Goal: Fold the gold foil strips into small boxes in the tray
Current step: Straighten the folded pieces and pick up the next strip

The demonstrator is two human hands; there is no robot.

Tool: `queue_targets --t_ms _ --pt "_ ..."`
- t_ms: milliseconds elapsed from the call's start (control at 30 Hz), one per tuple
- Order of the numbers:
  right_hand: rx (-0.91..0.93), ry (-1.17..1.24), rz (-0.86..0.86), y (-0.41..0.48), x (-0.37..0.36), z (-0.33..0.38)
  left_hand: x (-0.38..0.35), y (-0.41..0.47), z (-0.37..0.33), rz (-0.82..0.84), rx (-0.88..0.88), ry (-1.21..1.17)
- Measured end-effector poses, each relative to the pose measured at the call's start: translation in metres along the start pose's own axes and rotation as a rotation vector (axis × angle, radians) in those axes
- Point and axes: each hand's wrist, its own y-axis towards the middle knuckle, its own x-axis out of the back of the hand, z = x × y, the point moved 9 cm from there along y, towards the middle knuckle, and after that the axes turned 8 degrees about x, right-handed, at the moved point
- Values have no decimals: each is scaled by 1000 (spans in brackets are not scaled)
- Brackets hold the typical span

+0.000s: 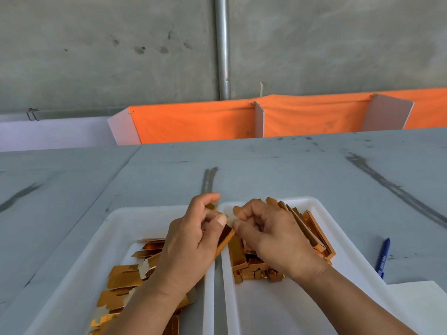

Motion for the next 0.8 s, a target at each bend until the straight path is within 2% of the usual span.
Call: queue_targets --t_ms 133,267,467,567,800 --pt "-102 125 -91 1 13 -10 -11 -1 10 81 99 145" --pt "-129 171 -111 2 15 -12 -19 -2 10 89 92 350" --pt "18 -57 -204 -2 25 3 -18 0 14 56 144 386" --pt "75 -193 -199 -2 24 10 -19 1 17 43 165 449" --pt "131 -311 -198 -2 21 14 -19 -2 5 -22 71 465"
